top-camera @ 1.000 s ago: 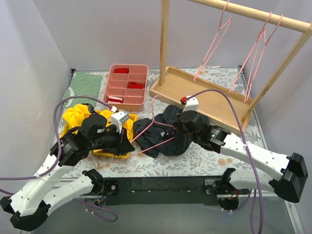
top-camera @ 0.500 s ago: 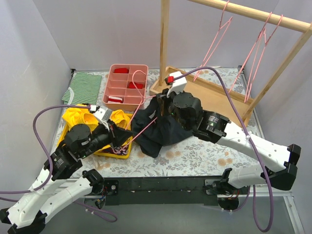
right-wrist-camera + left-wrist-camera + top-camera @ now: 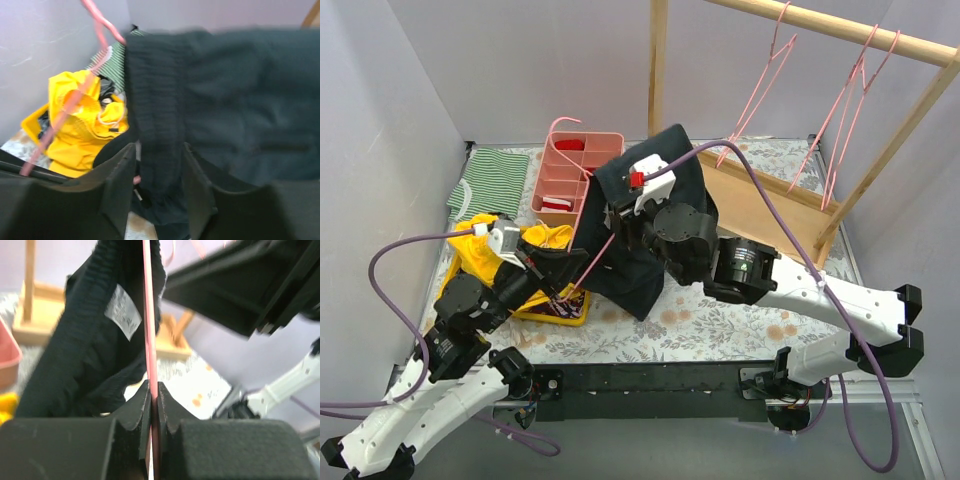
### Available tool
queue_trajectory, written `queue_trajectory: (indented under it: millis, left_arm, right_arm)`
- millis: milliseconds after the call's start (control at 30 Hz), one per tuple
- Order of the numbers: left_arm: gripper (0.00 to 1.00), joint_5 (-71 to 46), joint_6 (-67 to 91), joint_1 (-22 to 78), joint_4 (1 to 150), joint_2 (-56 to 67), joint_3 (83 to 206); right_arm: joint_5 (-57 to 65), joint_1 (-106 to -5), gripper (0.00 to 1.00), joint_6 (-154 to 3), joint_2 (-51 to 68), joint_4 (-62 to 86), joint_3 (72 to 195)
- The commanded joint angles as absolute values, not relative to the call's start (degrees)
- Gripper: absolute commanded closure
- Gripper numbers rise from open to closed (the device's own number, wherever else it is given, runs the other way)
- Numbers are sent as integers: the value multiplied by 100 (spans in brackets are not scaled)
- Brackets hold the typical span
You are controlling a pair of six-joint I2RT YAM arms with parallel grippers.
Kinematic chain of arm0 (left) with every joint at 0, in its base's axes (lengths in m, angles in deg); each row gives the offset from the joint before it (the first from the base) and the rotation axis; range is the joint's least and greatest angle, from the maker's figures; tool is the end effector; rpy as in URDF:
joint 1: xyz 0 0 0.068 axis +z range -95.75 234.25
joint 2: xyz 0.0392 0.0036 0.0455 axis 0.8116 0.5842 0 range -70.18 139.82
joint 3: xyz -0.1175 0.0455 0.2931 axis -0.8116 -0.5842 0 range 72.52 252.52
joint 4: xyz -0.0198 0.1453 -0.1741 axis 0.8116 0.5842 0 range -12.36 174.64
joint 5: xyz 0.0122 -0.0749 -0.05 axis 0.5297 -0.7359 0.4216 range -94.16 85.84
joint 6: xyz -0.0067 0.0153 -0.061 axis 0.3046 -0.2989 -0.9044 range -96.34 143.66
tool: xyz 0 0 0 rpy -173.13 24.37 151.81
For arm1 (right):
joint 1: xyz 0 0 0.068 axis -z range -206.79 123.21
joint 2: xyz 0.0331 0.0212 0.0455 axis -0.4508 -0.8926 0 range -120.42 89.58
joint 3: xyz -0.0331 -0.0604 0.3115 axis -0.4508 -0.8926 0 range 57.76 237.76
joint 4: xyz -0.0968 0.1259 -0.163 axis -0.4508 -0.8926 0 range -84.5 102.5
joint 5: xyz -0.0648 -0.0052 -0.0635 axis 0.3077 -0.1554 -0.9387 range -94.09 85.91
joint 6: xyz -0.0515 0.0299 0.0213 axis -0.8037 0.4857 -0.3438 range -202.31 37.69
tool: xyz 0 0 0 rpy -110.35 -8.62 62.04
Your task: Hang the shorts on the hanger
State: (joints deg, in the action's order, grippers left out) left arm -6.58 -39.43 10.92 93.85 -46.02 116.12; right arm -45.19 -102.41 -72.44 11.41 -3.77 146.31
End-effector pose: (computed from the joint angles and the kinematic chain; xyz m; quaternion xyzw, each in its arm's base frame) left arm 0.0239 -0.0252 0.3739 -0.1027 0.6792 -0.5906 0.4235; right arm 0.0957 0.2443 0.5036 -0.1798 0.7115 0.2343 0.6376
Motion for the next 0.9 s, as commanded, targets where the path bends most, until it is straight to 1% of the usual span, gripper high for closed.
queue_trajectory:
  millis: [0,100,133,200,233,367,400,500,667,700,867]
  left_arm:
    - [100,-127,-3866,1092,8055,-4777,11524]
    - [100,-56,-3796,1092,7826,-4698,11506]
    - [100,-47,-3769,1092,7800,-4620,11524]
    - [100,-38,-3690,1092,7633,-4523,11594]
    - [100,-21,-3664,1101,7580,-4479,11646]
    - [100,23,-3593,1092,7439,-4329,11708]
    - [100,14,-3593,1092,7430,-4311,11717]
    - [100,-12,-3619,1092,7334,-4250,11708]
    - [100,67,-3646,1092,7211,-4206,11717]
    - [100,111,-3646,1101,7193,-4197,11726]
    - [100,199,-3663,1092,7123,-4127,11787]
  right_arm:
    - [-4900,-10264,43,-7257,1539,-305,14611]
    - [-4602,-10273,39,-6835,1889,-131,14180]
    - [-4462,-10282,39,-6634,1978,-17,13743]
    - [-4373,-10291,39,-6466,2180,238,13336]
    - [-4303,-10291,38,-6378,2199,414,12995]
    - [-4241,-10299,37,-5868,2102,757,12476]
    - [-4249,-10291,34,-5841,2067,941,12369]
    - [-4363,-10299,30,-5753,1849,1354,12288]
    - [-4838,-10291,26,-5306,1479,1636,12280]
    - [-4891,-10282,24,-5174,1409,1767,12193]
    - [-5023,-10264,20,-4479,1346,2611,11762]
